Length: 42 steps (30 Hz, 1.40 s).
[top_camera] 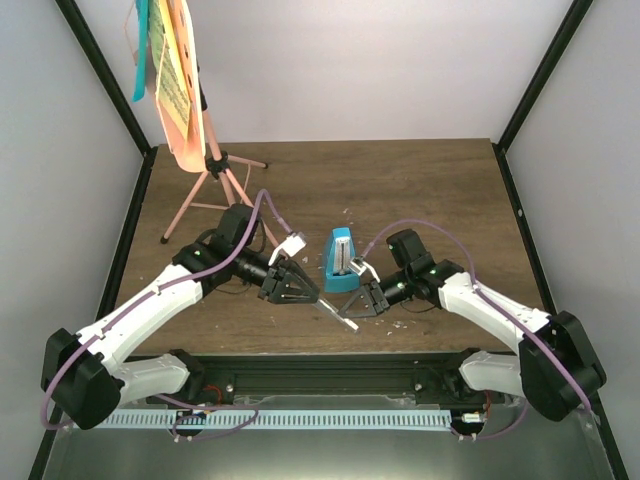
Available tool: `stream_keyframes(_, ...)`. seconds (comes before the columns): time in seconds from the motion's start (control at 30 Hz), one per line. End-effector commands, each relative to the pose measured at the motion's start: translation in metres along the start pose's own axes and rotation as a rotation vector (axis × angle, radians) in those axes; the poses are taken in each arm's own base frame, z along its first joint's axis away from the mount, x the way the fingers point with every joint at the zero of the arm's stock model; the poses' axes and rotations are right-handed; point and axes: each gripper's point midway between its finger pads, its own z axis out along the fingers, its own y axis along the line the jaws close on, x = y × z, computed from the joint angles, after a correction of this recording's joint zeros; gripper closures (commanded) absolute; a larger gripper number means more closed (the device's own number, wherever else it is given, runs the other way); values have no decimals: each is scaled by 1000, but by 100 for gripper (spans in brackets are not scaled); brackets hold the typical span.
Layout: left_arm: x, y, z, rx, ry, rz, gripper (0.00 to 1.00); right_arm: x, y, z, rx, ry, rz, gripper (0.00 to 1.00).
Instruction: Pack up the instrument practice props
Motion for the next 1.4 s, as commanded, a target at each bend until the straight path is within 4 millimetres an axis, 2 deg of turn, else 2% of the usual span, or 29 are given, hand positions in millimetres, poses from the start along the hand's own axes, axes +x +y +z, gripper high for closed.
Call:
stream_keyframes(0.0, 10, -13, 3, 70, 30, 9, 62, -11, 7, -1, -7, -19, -25, 99)
stream_keyframes(0.17, 13, -15, 4, 78, 38, 15, 62, -13, 9, 0, -25, -15, -20, 99)
stream_keyframes(0.53, 16, -13, 4, 47, 41, 33, 92, -20, 14, 0, -42, -12, -16, 99)
stream_keyframes(0.77, 17, -13, 5, 48, 42, 27, 98, -21, 11, 0, -30, -19, -22, 99)
stream_keyframes(0.9, 17, -11, 4, 27, 37, 24, 100, -30, 6, -3, 52, -62, -66, 99)
stream_keyframes(0.93, 16, -9, 4, 14, 36, 25, 100, -32, 7, -4, 67, -78, -79, 97)
stream_keyframes(0.97, 16, -7, 4, 1, 35, 23, 100, -36, 7, -5, 81, -96, -94, 88)
stream_keyframes(1.0, 16, -5, 4, -9, 36, 19, 100, -40, 6, -7, 104, -119, -104, 75)
stream_keyframes(1.03, 16, -2, 4, -21, 34, 15, 100, -43, 4, -8, 127, -141, -110, 56)
stream_keyframes(1.13, 11, 4, 4, -59, 12, 12, 100, -48, 3, -11, 157, -179, -132, 31)
stream_keyframes(1.27, 2, 9, 2, -101, -47, 14, 100, -57, 1, -22, 241, -256, -161, 13)
stream_keyframes(1.33, -2, 13, 1, -133, -81, 9, 100, -66, 0, -36, 310, -329, -169, 2)
stream_keyframes(1.37, -5, 16, 0, -147, -99, 11, 100, -74, -2, -47, 357, -386, -163, 0)
